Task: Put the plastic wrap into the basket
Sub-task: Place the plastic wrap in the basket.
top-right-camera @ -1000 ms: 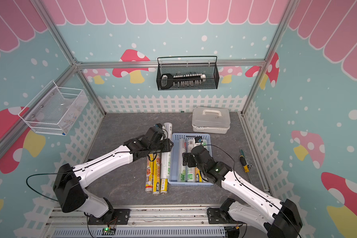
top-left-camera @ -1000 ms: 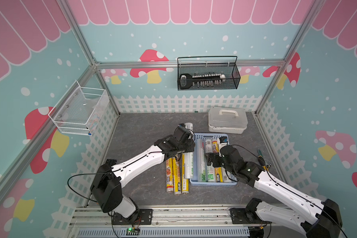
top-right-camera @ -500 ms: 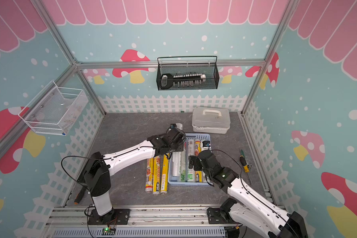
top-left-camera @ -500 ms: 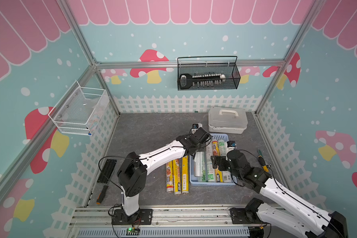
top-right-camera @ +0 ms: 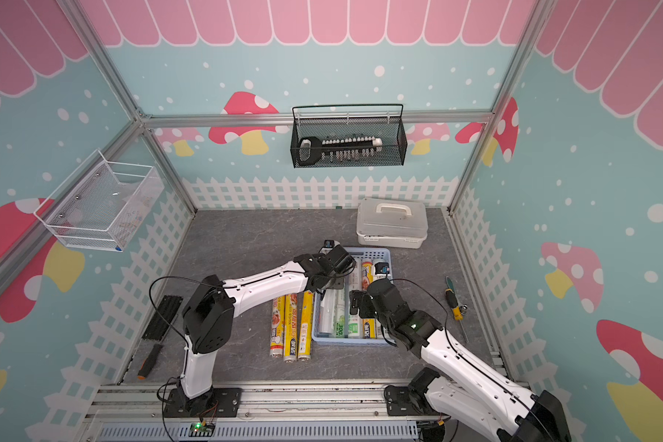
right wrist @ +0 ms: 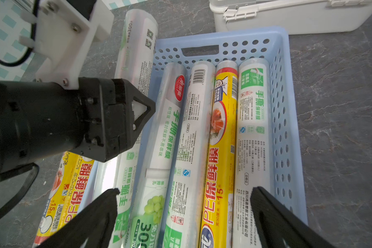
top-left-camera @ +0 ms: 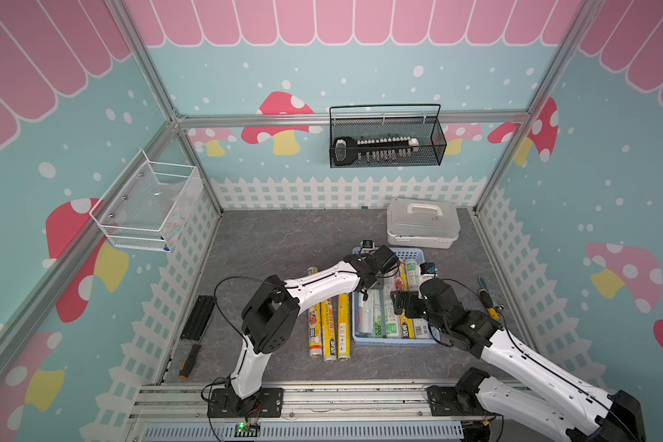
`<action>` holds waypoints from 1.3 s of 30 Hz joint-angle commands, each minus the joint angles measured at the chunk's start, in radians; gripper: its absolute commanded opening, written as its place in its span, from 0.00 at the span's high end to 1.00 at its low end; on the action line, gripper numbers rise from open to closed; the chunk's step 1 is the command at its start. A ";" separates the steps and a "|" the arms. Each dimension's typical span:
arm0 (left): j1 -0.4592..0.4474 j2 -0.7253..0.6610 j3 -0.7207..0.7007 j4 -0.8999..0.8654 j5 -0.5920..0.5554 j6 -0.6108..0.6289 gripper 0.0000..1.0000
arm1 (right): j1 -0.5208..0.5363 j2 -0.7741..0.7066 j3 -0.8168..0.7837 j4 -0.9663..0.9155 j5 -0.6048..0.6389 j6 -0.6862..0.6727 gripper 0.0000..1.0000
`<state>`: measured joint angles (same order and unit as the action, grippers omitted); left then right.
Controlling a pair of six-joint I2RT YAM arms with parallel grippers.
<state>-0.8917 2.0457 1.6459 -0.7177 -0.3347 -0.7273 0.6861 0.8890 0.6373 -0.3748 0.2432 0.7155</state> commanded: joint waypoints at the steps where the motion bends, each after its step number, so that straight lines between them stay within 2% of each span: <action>1: -0.015 0.001 0.042 0.000 0.007 -0.021 0.84 | -0.008 0.008 -0.015 -0.004 0.007 0.010 0.01; 8: -0.015 0.011 0.027 -0.003 0.041 -0.040 0.77 | -0.009 0.022 -0.012 -0.003 -0.001 0.015 0.01; 11: -0.015 0.016 0.022 -0.004 0.042 -0.046 0.68 | -0.009 0.024 -0.009 -0.002 -0.002 0.016 0.01; 16: -0.015 0.014 0.019 -0.009 0.040 -0.051 0.61 | -0.010 0.018 -0.011 -0.003 -0.001 0.018 0.01; 29: -0.015 -0.024 -0.021 -0.015 0.034 -0.072 0.55 | -0.010 0.024 0.001 -0.003 0.002 0.016 0.01; 39: -0.016 -0.050 -0.032 -0.023 0.031 -0.076 0.47 | -0.011 0.037 0.014 0.005 0.004 0.000 0.01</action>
<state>-0.8928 2.0548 1.6123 -0.7284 -0.2943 -0.7826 0.6804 0.9188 0.6350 -0.3740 0.2424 0.7258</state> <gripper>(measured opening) 0.530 0.987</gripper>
